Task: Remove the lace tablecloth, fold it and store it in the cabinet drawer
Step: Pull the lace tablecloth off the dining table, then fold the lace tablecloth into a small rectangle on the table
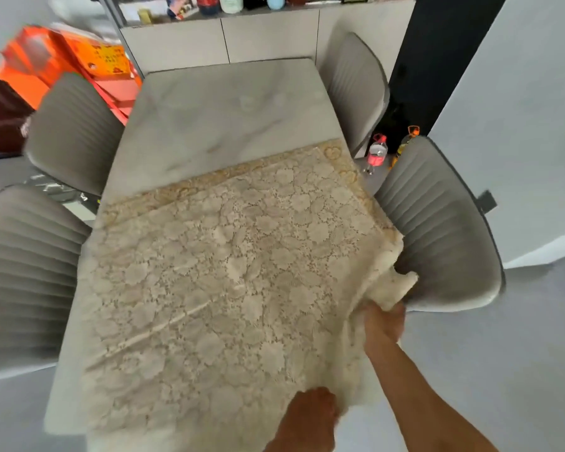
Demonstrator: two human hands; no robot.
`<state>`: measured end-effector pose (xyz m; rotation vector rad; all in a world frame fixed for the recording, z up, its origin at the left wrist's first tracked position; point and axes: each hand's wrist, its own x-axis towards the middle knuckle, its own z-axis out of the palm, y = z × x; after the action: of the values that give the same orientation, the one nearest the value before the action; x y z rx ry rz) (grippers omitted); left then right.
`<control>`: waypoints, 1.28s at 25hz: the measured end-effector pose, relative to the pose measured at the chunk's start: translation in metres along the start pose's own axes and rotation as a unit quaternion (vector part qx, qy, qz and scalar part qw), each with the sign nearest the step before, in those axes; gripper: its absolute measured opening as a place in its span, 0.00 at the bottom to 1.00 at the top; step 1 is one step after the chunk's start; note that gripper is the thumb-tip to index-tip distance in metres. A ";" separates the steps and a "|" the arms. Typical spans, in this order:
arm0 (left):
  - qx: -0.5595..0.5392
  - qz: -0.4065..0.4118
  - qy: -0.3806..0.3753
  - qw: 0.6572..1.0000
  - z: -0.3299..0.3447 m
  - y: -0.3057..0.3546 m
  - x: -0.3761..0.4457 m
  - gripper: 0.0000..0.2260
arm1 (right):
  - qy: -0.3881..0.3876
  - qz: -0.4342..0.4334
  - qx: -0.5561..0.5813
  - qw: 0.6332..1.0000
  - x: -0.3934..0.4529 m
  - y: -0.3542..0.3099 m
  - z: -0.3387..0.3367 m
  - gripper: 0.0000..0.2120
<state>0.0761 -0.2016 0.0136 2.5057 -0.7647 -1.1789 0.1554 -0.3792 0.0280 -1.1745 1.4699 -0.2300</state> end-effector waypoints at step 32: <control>-0.299 0.201 0.084 0.929 0.210 0.219 -0.304 0.13 | -0.322 -0.442 -0.091 0.832 -0.234 0.125 -0.614 0.07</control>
<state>-0.3234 -0.2138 0.1708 1.8102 -0.6948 -0.8679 -0.4652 -0.4289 0.2723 -1.8150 0.2849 -0.2802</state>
